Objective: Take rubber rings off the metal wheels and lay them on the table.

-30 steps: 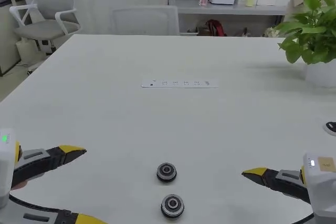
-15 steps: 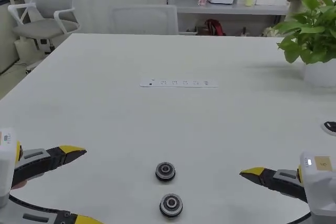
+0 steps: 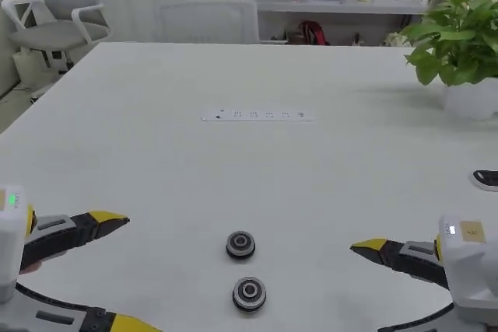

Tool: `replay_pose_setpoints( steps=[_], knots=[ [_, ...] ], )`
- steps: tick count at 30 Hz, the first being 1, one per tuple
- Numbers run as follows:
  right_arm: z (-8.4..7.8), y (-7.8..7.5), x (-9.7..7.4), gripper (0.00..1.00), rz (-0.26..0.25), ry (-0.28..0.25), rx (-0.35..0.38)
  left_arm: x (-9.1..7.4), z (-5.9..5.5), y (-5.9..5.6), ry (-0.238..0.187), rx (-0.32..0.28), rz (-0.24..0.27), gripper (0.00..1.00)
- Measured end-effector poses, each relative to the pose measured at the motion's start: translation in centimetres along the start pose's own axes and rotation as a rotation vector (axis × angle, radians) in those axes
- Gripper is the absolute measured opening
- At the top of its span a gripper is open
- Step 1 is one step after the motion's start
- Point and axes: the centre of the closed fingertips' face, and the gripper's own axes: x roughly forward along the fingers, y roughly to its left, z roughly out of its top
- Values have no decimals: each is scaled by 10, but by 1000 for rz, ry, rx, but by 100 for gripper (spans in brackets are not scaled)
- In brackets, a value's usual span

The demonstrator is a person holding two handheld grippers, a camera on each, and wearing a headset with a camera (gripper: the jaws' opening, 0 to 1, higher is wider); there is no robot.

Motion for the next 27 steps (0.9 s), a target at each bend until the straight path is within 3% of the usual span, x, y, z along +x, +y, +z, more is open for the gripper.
replay_pose_setpoints(
  steps=[12,27],
  knots=[
    [3,-2,2,88,-2,-6,-8,2,-2,-1,1,5,-7,100],
    [6,-7,4,86,-1,-16,-7,7,3,4,-10,11,-12,99]
  ],
)
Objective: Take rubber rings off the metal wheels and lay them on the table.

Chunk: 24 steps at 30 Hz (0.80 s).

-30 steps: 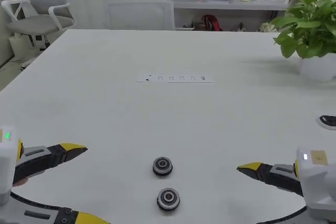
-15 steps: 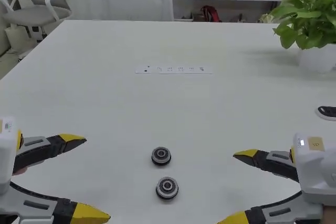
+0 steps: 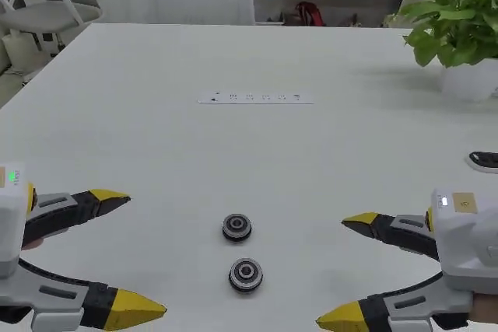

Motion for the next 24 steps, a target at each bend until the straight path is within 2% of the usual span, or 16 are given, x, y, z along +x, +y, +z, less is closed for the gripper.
replay_pose_setpoints(
  steps=[12,24],
  knots=[
    [3,-3,7,82,20,-1,-15,3,0,4,-1,-2,-10,97],
    [10,-10,15,71,56,-10,-35,14,2,6,3,13,-39,91]
  ],
)
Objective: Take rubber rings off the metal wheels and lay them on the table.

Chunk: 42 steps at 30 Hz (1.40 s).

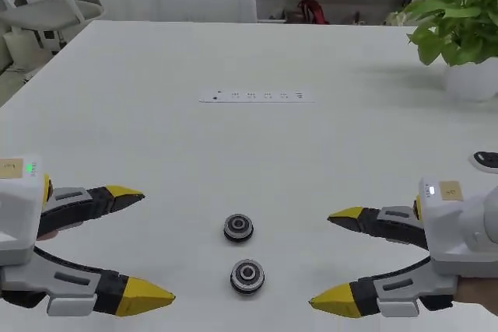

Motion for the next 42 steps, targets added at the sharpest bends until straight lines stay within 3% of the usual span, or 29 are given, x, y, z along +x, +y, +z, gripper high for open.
replay_pose_setpoints(
  steps=[17,31,42],
  knots=[
    [1,-6,20,59,35,12,-20,18,-3,1,30,14,-49,81],
    [-3,1,38,54,82,28,-8,32,-7,-1,42,9,-87,73],
    [-11,11,53,47,130,63,-7,45,-11,-11,58,9,-140,68]
  ],
)
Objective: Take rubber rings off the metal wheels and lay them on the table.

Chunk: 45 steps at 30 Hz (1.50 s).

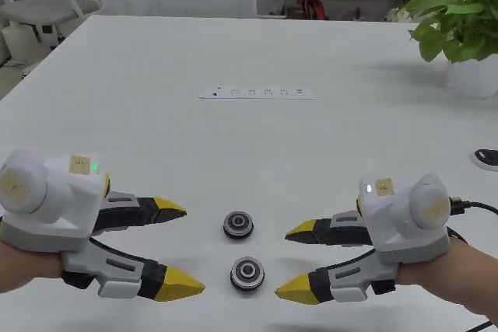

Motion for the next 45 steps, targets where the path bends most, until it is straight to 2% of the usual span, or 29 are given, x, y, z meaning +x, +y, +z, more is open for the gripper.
replay_pose_setpoints(
  steps=[6,14,20,30,36,45],
  knots=[
    [-2,2,5,44,17,2,9,7,-1,-3,8,9,-26,65],
    [-4,0,9,41,27,11,12,12,-6,-2,15,-16,-44,59],
    [-3,0,12,37,36,3,22,18,-4,-3,12,-25,-60,56],
    [-7,3,19,33,57,28,11,30,-6,-11,37,-19,-104,50],
    [-13,6,25,31,78,69,-10,37,-7,-9,43,-2,-98,46],
    [-10,4,26,29,76,56,-1,50,-11,-13,60,13,-120,41]
  ],
)
